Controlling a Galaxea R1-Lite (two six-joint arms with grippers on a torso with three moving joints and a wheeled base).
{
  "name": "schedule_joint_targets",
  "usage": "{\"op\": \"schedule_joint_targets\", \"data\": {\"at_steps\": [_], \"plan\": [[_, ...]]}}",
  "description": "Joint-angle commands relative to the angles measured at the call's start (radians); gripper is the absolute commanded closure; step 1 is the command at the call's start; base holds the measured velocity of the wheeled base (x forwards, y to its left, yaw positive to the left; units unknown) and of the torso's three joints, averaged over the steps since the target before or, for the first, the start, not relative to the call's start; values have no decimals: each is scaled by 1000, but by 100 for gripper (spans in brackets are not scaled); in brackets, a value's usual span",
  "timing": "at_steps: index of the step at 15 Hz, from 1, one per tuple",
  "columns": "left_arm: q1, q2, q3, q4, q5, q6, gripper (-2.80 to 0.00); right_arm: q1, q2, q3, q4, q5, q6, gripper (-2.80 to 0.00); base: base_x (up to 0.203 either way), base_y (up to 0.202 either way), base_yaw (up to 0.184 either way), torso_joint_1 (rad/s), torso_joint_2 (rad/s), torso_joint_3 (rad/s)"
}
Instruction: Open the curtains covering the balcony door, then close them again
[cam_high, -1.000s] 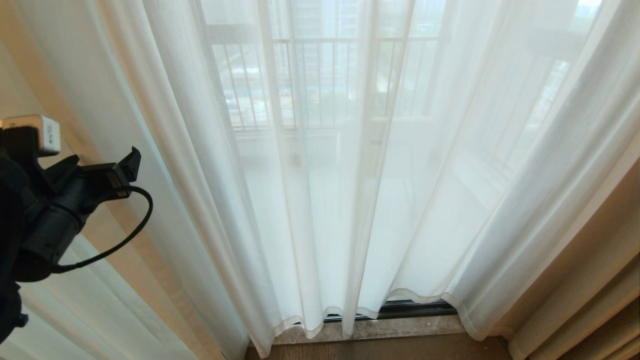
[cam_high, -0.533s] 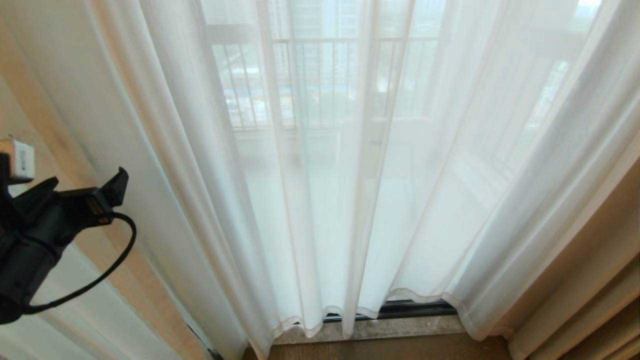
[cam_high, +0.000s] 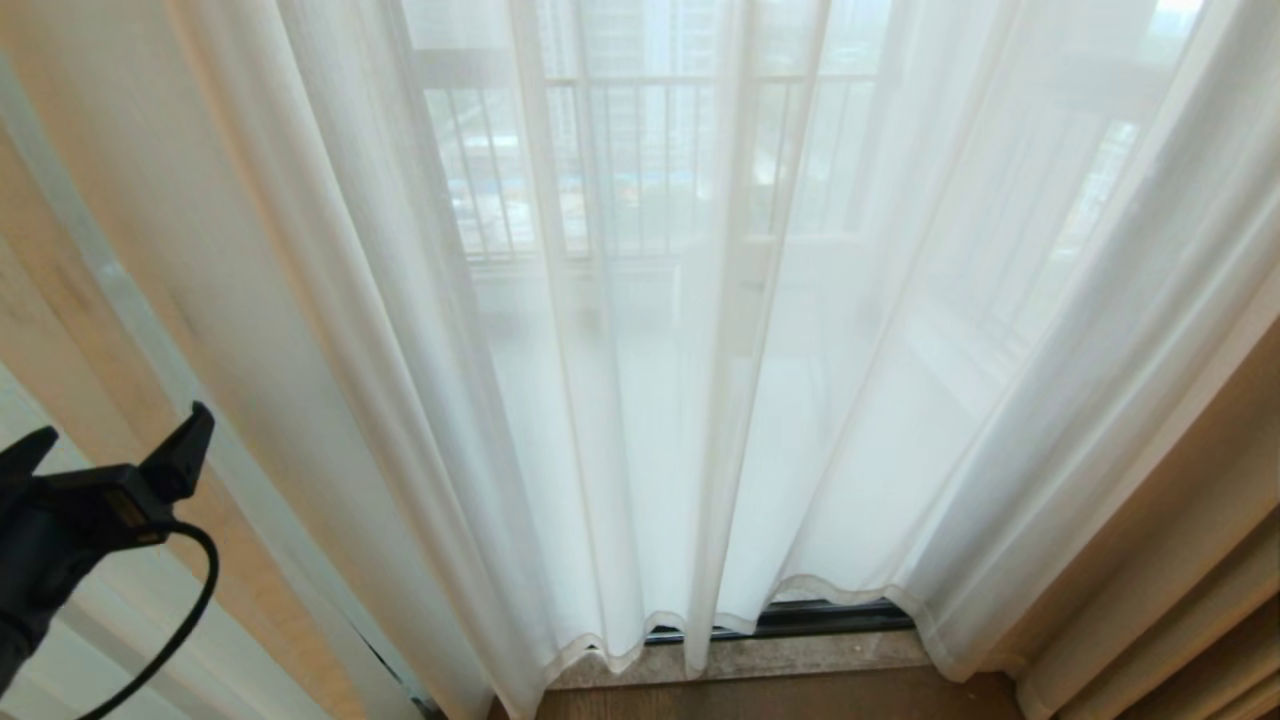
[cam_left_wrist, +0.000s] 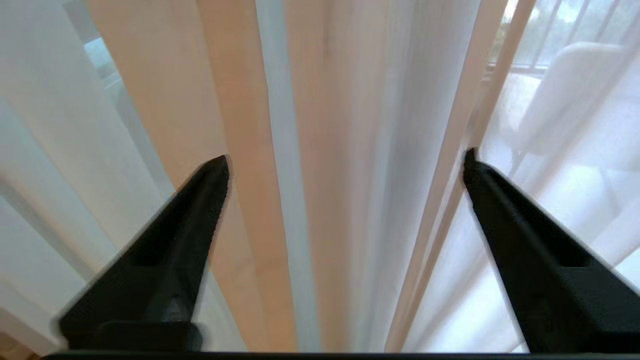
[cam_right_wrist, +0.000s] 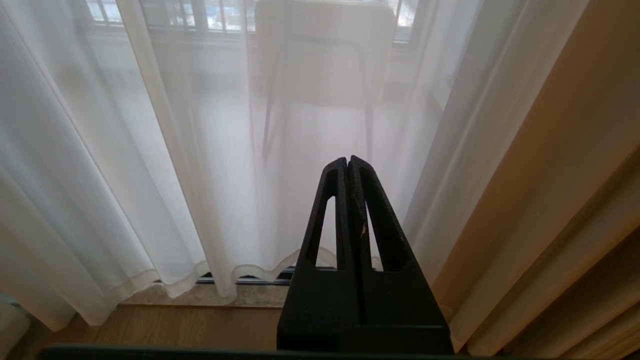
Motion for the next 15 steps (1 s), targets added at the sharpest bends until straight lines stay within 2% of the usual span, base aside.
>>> {"op": "schedule_joint_targets", "data": {"at_steps": [1,5,9,13,15], "plan": [[0,-88,62,-6,2,1,0,0,1,0,-1,1,-1,0,0,0,0,0,0,0],[1,-182,90,70,0,4,0,0,1,0,-1,1,-1,0,0,0,0,0,0,0],[1,-347,89,255,-6,2,0,0,1,0,-1,1,-1,0,0,0,0,0,0,0],[-23,-591,107,534,-5,6,0,0,1,0,-1,1,-1,0,0,0,0,0,0,0],[-47,-612,117,601,-20,4,0,0,1,0,-1,1,-1,0,0,0,0,0,0,0]]}}
